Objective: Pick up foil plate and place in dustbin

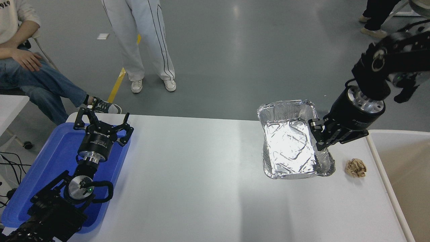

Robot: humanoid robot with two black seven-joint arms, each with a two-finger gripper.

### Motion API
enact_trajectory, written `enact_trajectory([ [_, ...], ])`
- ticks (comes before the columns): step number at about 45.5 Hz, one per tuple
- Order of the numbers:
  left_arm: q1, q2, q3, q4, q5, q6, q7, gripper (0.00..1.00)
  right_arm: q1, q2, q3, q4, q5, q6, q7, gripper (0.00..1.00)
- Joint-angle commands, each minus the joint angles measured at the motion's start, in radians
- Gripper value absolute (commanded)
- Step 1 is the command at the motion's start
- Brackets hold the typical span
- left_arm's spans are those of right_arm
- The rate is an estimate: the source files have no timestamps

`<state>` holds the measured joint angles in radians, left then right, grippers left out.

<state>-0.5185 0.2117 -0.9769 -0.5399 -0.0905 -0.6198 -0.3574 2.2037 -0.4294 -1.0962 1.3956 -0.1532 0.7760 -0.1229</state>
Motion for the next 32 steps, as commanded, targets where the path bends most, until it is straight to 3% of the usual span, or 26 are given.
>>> enact_trajectory([
  [1,0.0,0.0,0.0,0.0,0.0,0.0,0.0,1.0,0.139,-0.041,-0.042,0.016,-0.031,0.009,0.0,0.0],
  [32,0.0,0.0,0.0,0.0,0.0,0.0,0.0,1.0,0.2,-0.083,-0.074,0.03,-0.035,0.009,-0.001,0.0],
])
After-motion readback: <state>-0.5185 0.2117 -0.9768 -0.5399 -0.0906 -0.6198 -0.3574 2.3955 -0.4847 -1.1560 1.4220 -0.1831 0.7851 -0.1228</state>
